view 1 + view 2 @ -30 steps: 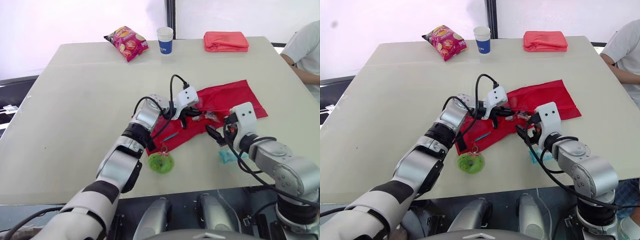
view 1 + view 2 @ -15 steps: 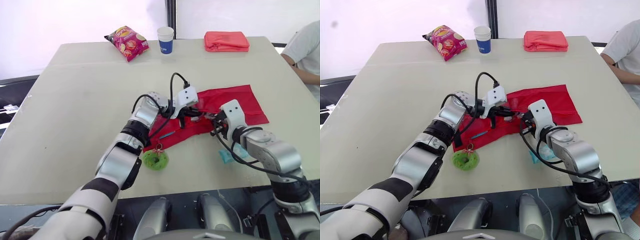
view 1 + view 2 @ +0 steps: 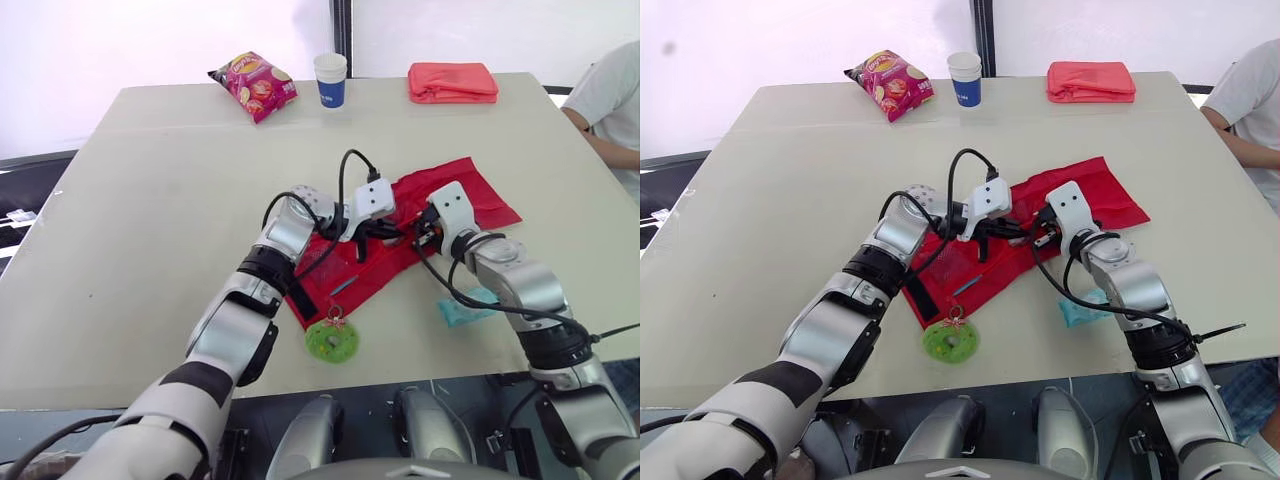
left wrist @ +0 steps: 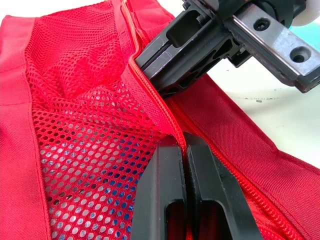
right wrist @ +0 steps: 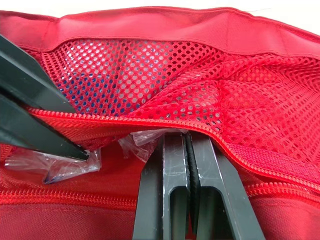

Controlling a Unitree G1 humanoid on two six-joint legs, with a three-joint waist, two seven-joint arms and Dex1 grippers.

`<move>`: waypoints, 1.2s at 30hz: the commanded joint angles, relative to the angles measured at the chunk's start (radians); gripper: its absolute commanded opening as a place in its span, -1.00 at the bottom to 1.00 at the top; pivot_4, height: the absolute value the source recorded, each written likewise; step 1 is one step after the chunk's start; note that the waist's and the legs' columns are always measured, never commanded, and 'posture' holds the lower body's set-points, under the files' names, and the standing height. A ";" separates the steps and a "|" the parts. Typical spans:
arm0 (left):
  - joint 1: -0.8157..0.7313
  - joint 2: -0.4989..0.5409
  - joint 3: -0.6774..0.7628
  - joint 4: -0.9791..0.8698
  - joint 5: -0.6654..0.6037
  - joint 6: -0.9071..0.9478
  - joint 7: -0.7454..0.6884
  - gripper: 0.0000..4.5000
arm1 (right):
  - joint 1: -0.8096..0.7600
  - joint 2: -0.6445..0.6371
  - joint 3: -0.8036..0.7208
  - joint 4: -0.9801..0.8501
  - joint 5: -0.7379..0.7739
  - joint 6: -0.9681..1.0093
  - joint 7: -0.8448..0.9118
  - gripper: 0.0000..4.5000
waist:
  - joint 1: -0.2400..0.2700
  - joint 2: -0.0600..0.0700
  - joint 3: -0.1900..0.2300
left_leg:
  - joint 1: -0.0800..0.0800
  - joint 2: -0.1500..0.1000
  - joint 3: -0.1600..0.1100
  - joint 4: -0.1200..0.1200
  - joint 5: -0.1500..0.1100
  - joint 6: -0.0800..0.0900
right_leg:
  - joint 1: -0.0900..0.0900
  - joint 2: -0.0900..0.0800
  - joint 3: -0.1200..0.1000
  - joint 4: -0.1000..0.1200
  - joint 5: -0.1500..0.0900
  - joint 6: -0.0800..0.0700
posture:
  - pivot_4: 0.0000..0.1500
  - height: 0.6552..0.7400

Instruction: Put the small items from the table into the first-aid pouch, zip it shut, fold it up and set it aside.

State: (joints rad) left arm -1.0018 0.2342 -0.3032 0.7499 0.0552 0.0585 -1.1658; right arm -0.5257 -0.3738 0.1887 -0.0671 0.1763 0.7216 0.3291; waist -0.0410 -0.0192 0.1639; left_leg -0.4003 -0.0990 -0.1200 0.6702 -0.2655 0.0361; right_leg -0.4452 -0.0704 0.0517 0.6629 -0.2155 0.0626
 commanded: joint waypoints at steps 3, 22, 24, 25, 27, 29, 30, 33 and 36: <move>-0.020 -0.003 0.005 0.007 -0.002 -0.022 -0.005 -1.00 | 0.064 -0.069 -0.048 -0.210 0.026 0.087 0.058 -0.98 | 0.002 0.000 0.000 | 0.000 0.000 0.000 0.000 0.000 0.000 | 0.000 0.000 0.000 0.000 0.000 0.000 | 1.00 1.00; -0.021 -0.015 -0.010 0.031 0.009 -0.048 -0.005 -1.00 | -0.009 -0.017 0.008 -0.004 -0.125 -0.014 0.000 -0.98 | 0.002 0.000 0.000 | 0.000 0.000 0.000 0.001 0.000 0.000 | 0.000 0.000 0.000 0.000 0.000 0.000 | 1.00 1.00; -0.020 -0.014 -0.018 0.039 0.020 -0.070 0.000 -1.00 | 0.017 -0.026 -0.002 -0.014 -0.117 -0.053 0.028 -0.98 | 0.002 0.000 0.000 | 0.000 -0.001 0.000 0.001 0.000 0.000 | 0.000 0.000 0.000 0.000 0.000 0.000 | 1.00 1.00; -0.022 -0.014 -0.018 0.047 0.023 -0.078 0.003 -1.00 | 0.037 -0.042 -0.007 -0.046 -0.097 -0.053 0.064 -0.98 | 0.002 0.000 0.000 | 0.000 0.000 0.000 0.001 0.000 0.000 | 0.000 0.000 0.000 0.000 0.000 0.000 | 1.00 1.00; -0.032 -0.002 -0.023 0.080 0.043 -0.121 0.014 -1.00 | 0.123 -0.091 -0.048 -0.181 -0.012 -0.083 0.175 -0.98 | 0.008 0.000 0.000 | 0.000 -0.001 0.000 0.000 0.000 0.000 | 0.000 0.000 0.000 0.000 0.000 0.000 | 1.00 1.00; -0.045 0.013 -0.026 0.113 0.055 -0.168 0.008 -1.00 | 0.198 -0.125 -0.124 -0.302 0.082 -0.082 0.249 -0.68 | 0.009 0.000 0.000 | -0.001 -0.001 -0.001 0.000 0.000 0.000 | 0.000 0.000 -0.001 -0.001 0.000 0.000 | 1.00 1.00; -0.053 0.022 -0.023 0.131 0.054 -0.201 -0.005 -1.00 | 0.237 -0.163 -0.153 -0.355 0.105 -0.096 0.288 -0.45 | 0.008 0.000 0.000 | -0.001 -0.001 -0.001 0.000 0.000 0.000 | 0.000 0.000 -0.001 -0.001 0.000 0.000 | 1.00 1.00; -0.085 0.062 -0.016 0.209 0.052 -0.367 -0.066 -1.00 | 0.348 -0.254 -0.292 -0.506 0.205 -0.108 0.379 0.19 | 0.002 0.000 0.000 | 0.000 0.000 0.000 0.001 0.000 0.000 | 0.001 0.000 0.000 0.000 0.000 0.000 | 1.00 1.00; -0.123 0.120 -0.011 0.313 0.048 -0.564 -0.176 -1.00 | 0.472 -0.334 -0.463 -0.639 0.325 -0.093 0.467 0.79 | 0.002 0.000 0.000 | 0.001 0.001 0.000 0.000 0.000 0.000 | 0.002 0.001 -0.001 0.000 0.000 0.000 | 1.00 1.00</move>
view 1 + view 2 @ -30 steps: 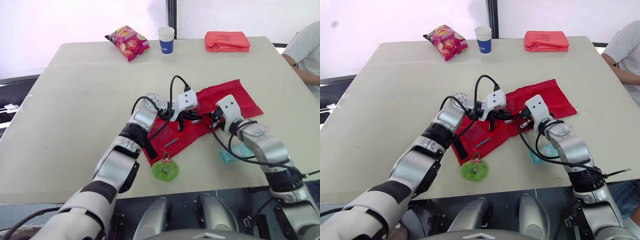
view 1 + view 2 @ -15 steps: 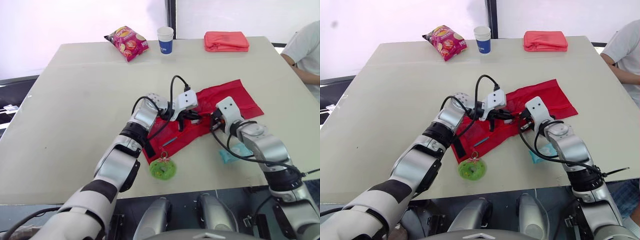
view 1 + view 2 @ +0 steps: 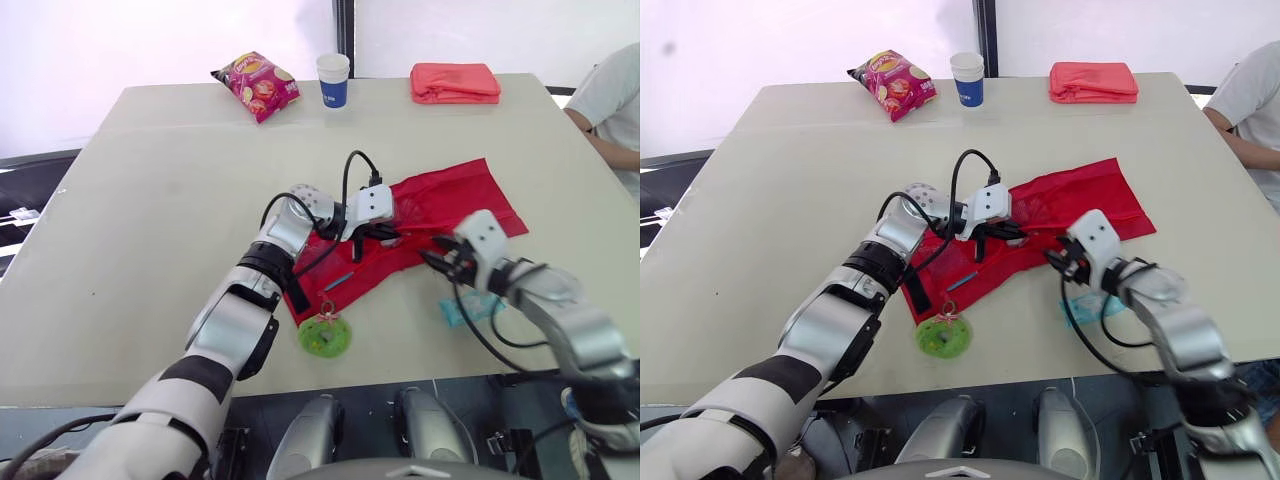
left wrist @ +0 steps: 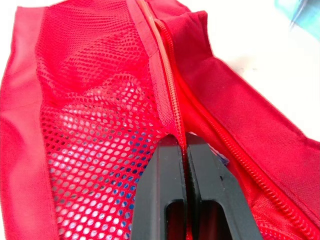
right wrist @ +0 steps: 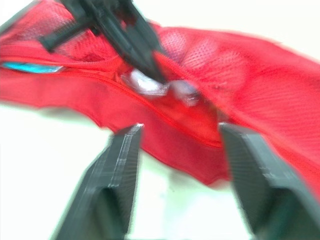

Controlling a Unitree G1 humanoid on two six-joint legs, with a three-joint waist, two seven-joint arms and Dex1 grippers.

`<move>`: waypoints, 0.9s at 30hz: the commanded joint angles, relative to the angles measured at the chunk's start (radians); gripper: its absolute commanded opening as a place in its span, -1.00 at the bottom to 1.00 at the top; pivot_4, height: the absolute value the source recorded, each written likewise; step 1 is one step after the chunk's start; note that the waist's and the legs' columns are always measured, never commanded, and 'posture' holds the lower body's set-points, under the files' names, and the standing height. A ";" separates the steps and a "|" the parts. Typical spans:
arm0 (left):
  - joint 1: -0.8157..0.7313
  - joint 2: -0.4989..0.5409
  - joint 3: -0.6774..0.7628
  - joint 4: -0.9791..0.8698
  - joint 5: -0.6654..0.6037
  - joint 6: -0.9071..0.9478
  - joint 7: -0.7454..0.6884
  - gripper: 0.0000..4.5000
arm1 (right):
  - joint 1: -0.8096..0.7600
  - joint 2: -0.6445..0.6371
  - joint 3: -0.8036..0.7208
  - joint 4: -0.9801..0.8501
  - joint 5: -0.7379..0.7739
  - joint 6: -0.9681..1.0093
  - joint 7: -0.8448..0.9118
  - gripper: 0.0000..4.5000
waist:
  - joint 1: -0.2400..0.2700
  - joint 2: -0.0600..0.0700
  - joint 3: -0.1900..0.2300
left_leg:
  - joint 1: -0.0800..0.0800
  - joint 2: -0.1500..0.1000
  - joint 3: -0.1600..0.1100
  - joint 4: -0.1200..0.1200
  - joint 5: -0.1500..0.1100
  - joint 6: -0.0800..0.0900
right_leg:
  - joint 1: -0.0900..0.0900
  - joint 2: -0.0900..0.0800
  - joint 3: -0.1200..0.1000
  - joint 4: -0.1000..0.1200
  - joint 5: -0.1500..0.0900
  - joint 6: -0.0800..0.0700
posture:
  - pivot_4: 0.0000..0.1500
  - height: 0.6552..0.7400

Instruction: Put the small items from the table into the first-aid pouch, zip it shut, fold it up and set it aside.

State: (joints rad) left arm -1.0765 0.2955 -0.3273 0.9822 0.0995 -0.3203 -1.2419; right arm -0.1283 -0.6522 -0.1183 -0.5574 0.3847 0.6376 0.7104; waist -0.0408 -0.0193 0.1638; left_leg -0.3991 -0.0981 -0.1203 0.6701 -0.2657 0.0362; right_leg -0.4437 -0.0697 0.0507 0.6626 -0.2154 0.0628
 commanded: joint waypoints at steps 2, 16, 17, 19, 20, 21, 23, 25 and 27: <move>-0.087 0.100 0.009 0.158 0.033 -0.277 -0.100 -1.00 | 0.125 -0.084 -0.253 -0.194 0.182 0.006 0.104 0.99 | -0.001 0.000 0.000 | 0.000 0.001 0.000 0.000 0.000 0.000 | 0.000 0.001 0.000 0.000 0.000 0.000 | 1.00 1.00; -0.239 0.163 0.179 0.331 -0.015 -0.136 -0.238 -0.06 | 0.366 -0.116 -0.457 -0.308 0.239 -0.029 0.092 1.00 | 0.028 -0.003 0.001 | -0.001 -0.001 -0.002 0.006 -0.002 0.004 | 0.004 -0.001 -0.005 0.000 0.000 0.000 | 1.00 1.00; -0.237 0.162 0.198 0.320 -0.034 -0.090 -0.268 0.11 | 0.385 -0.110 -0.470 -0.324 0.244 -0.027 0.085 1.00 | 0.028 -0.003 0.001 | -0.001 -0.001 -0.002 0.006 -0.002 0.004 | 0.004 0.000 -0.005 0.000 0.000 0.000 | 1.00 1.00; -0.235 0.146 0.236 0.282 -0.080 0.023 -0.306 0.56 | 0.422 -0.102 -0.501 -0.349 0.255 -0.027 0.077 1.00 | 0.028 -0.003 0.001 | -0.001 -0.001 -0.003 0.007 -0.002 0.004 | 0.005 0.000 -0.006 0.000 0.000 0.000 | 1.00 1.00; -0.232 0.137 0.245 0.259 -0.094 0.074 -0.313 0.79 | 0.435 -0.098 -0.514 -0.357 0.263 -0.027 0.071 1.00 | 0.028 -0.003 0.001 | -0.001 -0.001 -0.003 0.007 -0.002 0.004 | 0.005 0.000 -0.006 0.000 0.000 0.000 | 1.00 1.00; -0.213 0.117 0.244 0.207 -0.108 0.115 -0.323 0.99 | 0.449 -0.096 -0.534 -0.364 0.273 -0.027 0.069 1.00 | 0.028 -0.003 0.001 | -0.001 -0.001 -0.004 0.008 -0.002 0.004 | 0.006 0.000 -0.007 0.000 0.000 0.000 | 1.00 1.00; -0.171 0.074 0.235 0.092 -0.128 0.212 -0.309 0.99 | 0.469 -0.095 -0.570 -0.377 0.300 -0.022 0.063 1.00 | 0.031 -0.003 0.001 | -0.001 -0.001 -0.005 0.010 -0.002 0.004 | 0.008 -0.001 -0.008 0.000 0.000 0.001 | 1.00 1.00; -0.112 0.036 0.201 -0.047 -0.125 0.284 -0.278 0.99 | 0.488 -0.100 -0.610 -0.383 0.325 -0.020 0.063 1.00 | 0.031 -0.003 0.001 | 0.000 -0.001 -0.007 0.011 -0.002 0.004 | 0.010 -0.001 -0.009 -0.002 0.000 0.001 | 1.00 1.00; -0.069 0.005 0.179 -0.145 -0.108 0.340 -0.218 0.99 | 0.506 -0.111 -0.644 -0.384 0.343 -0.018 0.068 1.00 | 0.031 -0.003 0.001 | 0.000 -0.001 -0.007 0.011 -0.002 0.004 | 0.011 -0.001 -0.009 -0.002 0.000 0.001 | 1.00 1.00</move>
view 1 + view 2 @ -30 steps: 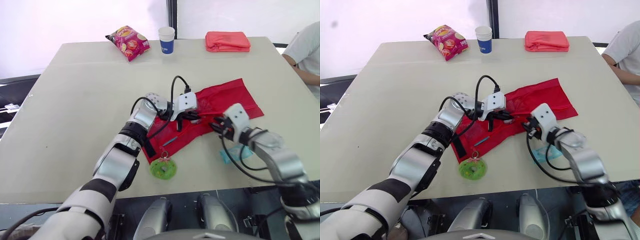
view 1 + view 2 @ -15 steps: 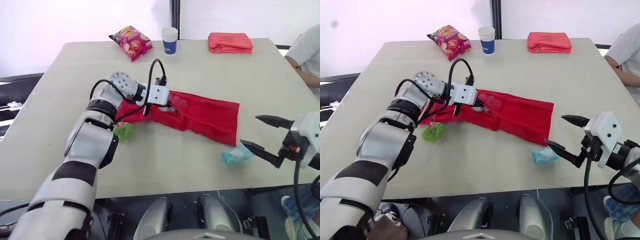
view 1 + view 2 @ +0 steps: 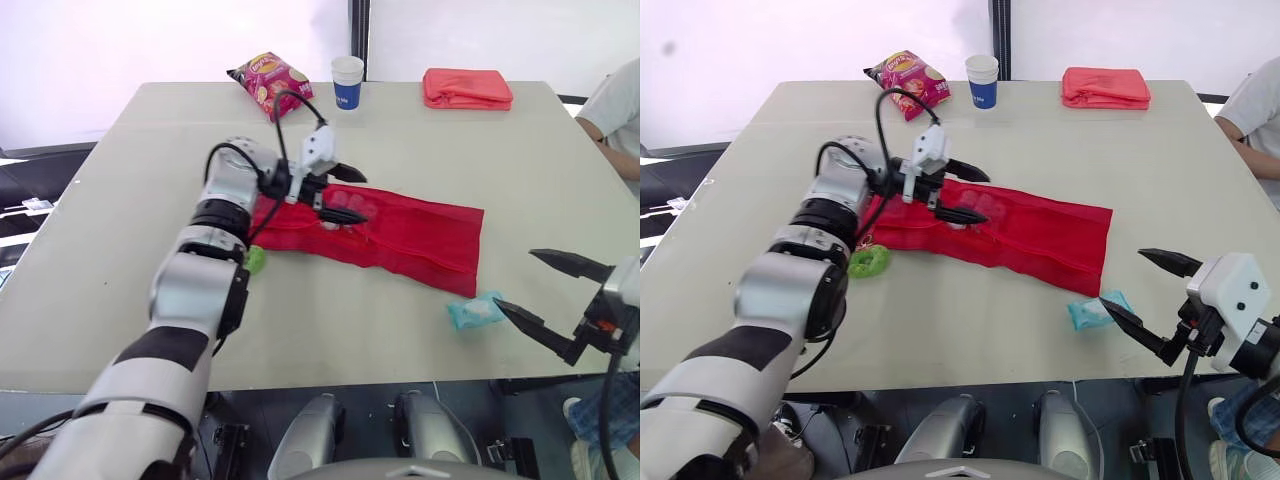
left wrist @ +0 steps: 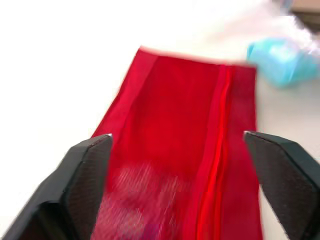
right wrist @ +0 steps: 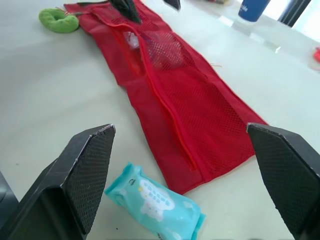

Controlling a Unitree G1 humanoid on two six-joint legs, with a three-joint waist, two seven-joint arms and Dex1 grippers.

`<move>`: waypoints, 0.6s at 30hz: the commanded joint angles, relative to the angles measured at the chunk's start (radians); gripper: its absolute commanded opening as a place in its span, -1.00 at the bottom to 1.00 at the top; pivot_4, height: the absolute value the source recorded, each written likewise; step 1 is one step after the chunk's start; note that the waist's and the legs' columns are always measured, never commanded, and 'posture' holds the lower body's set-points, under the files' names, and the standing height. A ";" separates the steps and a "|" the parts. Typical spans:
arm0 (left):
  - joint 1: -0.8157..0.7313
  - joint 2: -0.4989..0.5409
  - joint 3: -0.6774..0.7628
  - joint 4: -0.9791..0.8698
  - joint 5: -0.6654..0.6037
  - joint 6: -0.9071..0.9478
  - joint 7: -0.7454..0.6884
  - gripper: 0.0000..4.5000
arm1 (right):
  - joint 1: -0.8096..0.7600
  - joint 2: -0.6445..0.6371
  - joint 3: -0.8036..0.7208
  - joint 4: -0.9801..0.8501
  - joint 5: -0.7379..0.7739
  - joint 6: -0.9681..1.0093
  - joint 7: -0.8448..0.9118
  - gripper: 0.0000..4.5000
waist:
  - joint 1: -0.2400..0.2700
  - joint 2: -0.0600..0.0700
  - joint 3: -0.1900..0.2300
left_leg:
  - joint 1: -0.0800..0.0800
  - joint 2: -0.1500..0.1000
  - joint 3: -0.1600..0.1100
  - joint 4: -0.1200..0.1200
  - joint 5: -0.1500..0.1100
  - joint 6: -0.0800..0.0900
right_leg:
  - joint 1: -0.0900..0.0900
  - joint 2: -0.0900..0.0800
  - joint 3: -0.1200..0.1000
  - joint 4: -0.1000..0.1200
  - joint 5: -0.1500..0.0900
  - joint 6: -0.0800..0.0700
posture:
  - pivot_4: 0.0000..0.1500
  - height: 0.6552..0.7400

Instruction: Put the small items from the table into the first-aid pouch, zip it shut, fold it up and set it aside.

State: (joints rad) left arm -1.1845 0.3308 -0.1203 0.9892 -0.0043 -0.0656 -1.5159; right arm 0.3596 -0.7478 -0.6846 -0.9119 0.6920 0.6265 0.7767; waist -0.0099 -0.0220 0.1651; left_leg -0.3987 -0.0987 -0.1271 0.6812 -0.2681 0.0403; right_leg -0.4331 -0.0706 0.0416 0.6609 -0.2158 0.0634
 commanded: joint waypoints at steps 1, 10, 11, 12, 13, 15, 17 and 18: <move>0.059 -0.047 -0.049 -0.195 0.013 0.099 0.085 0.99 | 0.028 -0.021 -0.099 -0.028 0.043 -0.007 0.007 1.00 | 0.000 0.000 0.000 | 0.000 0.000 0.000 0.000 0.000 0.000 | 0.000 0.000 0.000 0.000 0.000 0.000 | 1.00 1.00; 0.158 -0.166 -0.195 -0.301 0.135 0.078 0.330 0.99 | 0.092 -0.062 -0.238 -0.055 0.121 0.031 -0.017 1.00 | 0.006 0.000 0.000 | 0.001 0.001 0.000 0.000 -0.001 0.001 | 0.000 0.000 0.001 0.000 0.000 0.000 | 1.00 1.00; 0.163 -0.172 -0.206 -0.303 0.140 0.074 0.338 0.99 | 0.102 -0.061 -0.245 -0.064 0.127 0.035 -0.023 1.00 | 0.006 0.000 0.000 | 0.001 0.001 0.001 0.000 -0.001 0.001 | 0.001 0.000 0.001 0.000 0.000 0.000 | 1.00 1.00; 0.165 -0.172 -0.219 -0.300 0.152 0.061 0.349 0.99 | 0.111 -0.060 -0.253 -0.072 0.133 0.038 -0.029 1.00 | 0.008 0.000 0.000 | 0.001 0.001 0.001 0.000 -0.001 0.001 | 0.001 0.000 0.001 0.000 0.000 0.000 | 1.00 1.00; 0.166 -0.171 -0.230 -0.293 0.163 0.047 0.360 0.99 | 0.120 -0.059 -0.260 -0.079 0.139 0.041 -0.035 1.00 | 0.010 0.000 0.000 | 0.001 0.000 0.001 0.000 -0.001 0.001 | 0.001 0.000 0.001 -0.001 0.000 0.000 | 1.00 1.00; 0.167 -0.172 -0.254 -0.269 0.186 0.012 0.385 0.99 | 0.137 -0.058 -0.277 -0.090 0.152 0.047 -0.049 1.00 | 0.016 0.000 0.000 | 0.001 0.000 0.001 0.000 -0.001 0.001 | 0.001 -0.001 0.001 -0.001 0.000 0.000 | 1.00 1.00; 0.163 -0.183 -0.263 -0.248 0.192 -0.002 0.404 0.99 | 0.156 -0.060 -0.290 -0.097 0.161 0.059 -0.063 1.00 | 0.018 0.000 0.000 | 0.001 0.000 0.001 0.000 -0.001 0.001 | 0.001 -0.001 0.001 -0.001 0.000 0.000 | 1.00 1.00; 0.160 -0.189 -0.266 -0.238 0.197 -0.008 0.417 0.99 | 0.167 -0.062 -0.296 -0.099 0.160 0.063 -0.066 1.00 | 0.022 0.000 0.000 | 0.001 0.000 0.002 0.000 -0.001 0.001 | 0.001 -0.001 0.002 -0.001 0.000 0.000 | 1.00 1.00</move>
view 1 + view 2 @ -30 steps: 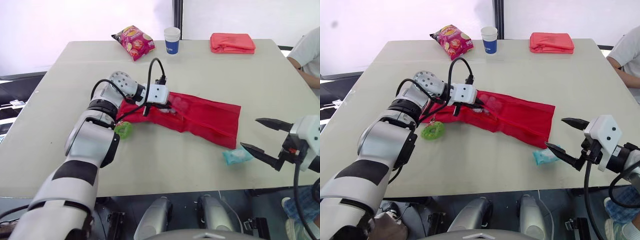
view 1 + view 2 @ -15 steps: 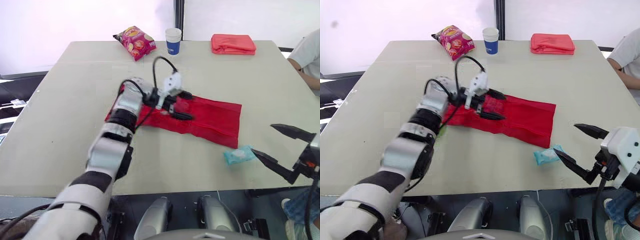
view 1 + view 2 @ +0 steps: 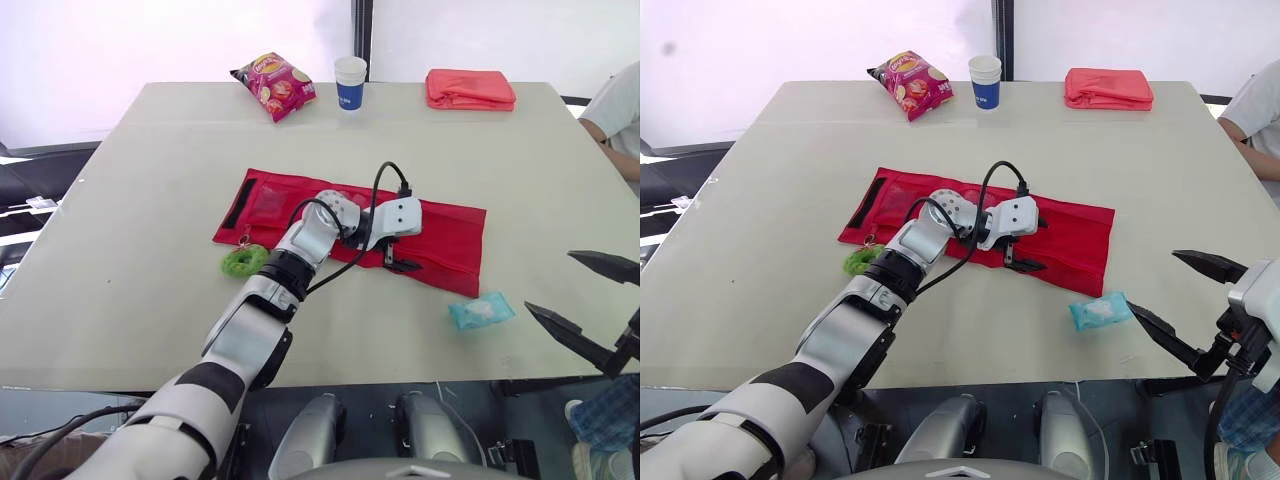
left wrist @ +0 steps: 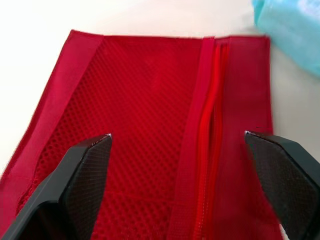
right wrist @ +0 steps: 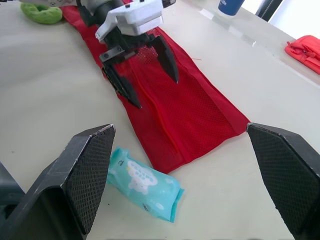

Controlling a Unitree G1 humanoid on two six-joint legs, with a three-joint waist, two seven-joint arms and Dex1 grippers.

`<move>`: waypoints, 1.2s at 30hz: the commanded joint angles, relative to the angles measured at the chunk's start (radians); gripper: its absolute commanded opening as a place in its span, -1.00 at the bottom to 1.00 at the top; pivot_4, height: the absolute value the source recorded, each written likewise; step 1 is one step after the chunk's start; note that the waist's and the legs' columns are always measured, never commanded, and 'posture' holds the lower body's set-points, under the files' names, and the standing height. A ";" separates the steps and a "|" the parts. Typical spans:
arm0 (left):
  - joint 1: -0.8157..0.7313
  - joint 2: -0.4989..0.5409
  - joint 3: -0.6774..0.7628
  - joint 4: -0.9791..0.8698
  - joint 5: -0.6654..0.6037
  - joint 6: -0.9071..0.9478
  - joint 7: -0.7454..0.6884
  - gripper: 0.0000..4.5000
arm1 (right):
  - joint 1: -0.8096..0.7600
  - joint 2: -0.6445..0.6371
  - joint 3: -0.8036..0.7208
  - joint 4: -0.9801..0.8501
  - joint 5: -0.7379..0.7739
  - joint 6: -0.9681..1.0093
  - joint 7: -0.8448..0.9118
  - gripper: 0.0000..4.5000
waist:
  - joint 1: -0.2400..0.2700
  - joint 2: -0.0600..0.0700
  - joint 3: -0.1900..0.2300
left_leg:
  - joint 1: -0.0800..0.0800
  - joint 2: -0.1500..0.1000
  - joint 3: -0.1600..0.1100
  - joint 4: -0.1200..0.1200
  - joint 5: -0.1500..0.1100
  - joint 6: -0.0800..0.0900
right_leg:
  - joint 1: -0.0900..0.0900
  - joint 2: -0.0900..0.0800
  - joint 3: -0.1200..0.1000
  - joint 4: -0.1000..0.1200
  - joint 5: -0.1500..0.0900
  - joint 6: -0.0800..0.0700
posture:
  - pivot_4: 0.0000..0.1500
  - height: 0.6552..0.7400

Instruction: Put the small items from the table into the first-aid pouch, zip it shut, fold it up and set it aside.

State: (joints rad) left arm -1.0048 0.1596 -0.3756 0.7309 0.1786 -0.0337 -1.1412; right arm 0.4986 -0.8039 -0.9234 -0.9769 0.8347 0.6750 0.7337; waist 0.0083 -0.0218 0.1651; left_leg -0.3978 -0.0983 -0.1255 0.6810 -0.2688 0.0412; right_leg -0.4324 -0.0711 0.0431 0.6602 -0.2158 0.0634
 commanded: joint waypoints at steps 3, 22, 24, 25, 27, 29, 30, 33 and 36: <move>-0.035 -0.034 -0.014 0.055 0.026 -0.072 0.080 0.99 | 0.050 -0.004 -0.070 -0.040 0.024 0.013 -0.027 1.00 | 0.009 0.000 0.000 | 0.000 0.000 0.000 0.000 0.000 0.000 | 0.000 0.000 0.000 -0.001 0.000 0.000 | 1.00 1.00; -0.111 -0.097 -0.002 0.210 0.042 -0.115 0.186 0.99 | 0.099 -0.021 -0.140 0.012 0.100 -0.021 0.016 1.00 | 0.007 0.000 0.000 | 0.000 0.000 0.001 0.000 0.000 0.001 | 0.001 0.000 0.000 -0.001 0.000 0.001 | 1.00 1.00; -0.113 -0.100 0.002 0.216 0.036 -0.113 0.178 0.75 | 0.100 -0.047 -0.155 0.054 0.100 -0.018 0.059 1.00 | 0.007 0.000 0.000 | 0.000 0.000 0.001 0.000 -0.001 0.001 | 0.001 0.000 0.000 -0.001 0.000 0.001 | 1.00 1.00; -0.113 -0.100 0.005 0.217 0.032 -0.111 0.173 0.63 | 0.097 -0.066 -0.166 0.082 0.109 -0.011 0.084 1.00 | 0.007 0.000 0.000 | 0.000 0.000 0.001 0.000 -0.001 0.002 | 0.001 0.000 0.000 -0.001 0.000 0.001 | 1.00 1.00; -0.114 -0.100 0.008 0.218 0.029 -0.110 0.166 0.26 | 0.089 -0.098 -0.183 0.127 0.122 -0.003 0.124 1.00 | 0.007 -0.001 0.000 | 0.000 0.000 0.001 0.000 -0.002 0.003 | 0.001 0.000 0.000 -0.001 0.000 0.001 | 1.00 1.00; -0.112 -0.103 0.020 0.211 0.012 -0.086 0.146 -0.15 | 0.078 -0.126 -0.197 0.158 0.117 -0.003 0.157 1.00 | 0.007 -0.001 0.000 | 0.000 0.000 0.001 0.000 -0.002 0.003 | 0.001 0.000 0.000 -0.001 0.000 0.001 | 1.00 1.00; -0.112 -0.104 0.027 0.207 0.003 -0.072 0.136 -0.35 | 0.072 -0.142 -0.206 0.174 0.114 -0.001 0.175 1.00 | 0.007 -0.001 0.000 | 0.000 0.000 0.001 0.000 -0.002 0.003 | 0.001 0.000 0.000 -0.001 0.000 0.001 | 1.00 1.00; -0.121 -0.108 0.058 0.190 -0.038 -0.009 0.096 -0.97 | 0.048 -0.187 -0.236 0.217 0.122 0.015 0.221 1.00 | 0.007 -0.001 0.000 | 0.000 0.000 0.001 0.000 -0.002 0.003 | 0.001 0.000 0.000 -0.001 0.000 0.001 | 1.00 1.00; -0.137 -0.111 0.089 0.169 -0.083 0.070 0.046 -0.97 | 0.026 -0.217 -0.266 0.243 0.132 0.031 0.262 1.00 | 0.007 -0.001 0.001 | 0.000 0.000 0.001 0.000 -0.002 0.003 | 0.001 0.000 0.000 -0.001 0.000 0.001 | 1.00 1.00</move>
State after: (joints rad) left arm -1.0990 0.0551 -0.3174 0.9506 0.1340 0.0023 -1.0704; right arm 0.5343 -1.0088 -1.1397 -0.7419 0.9512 0.7016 0.9719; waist 0.0150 -0.0227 0.1656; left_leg -0.3977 -0.0985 -0.1245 0.6813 -0.2708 0.0445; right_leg -0.4316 -0.0713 0.0428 0.6591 -0.2158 0.0643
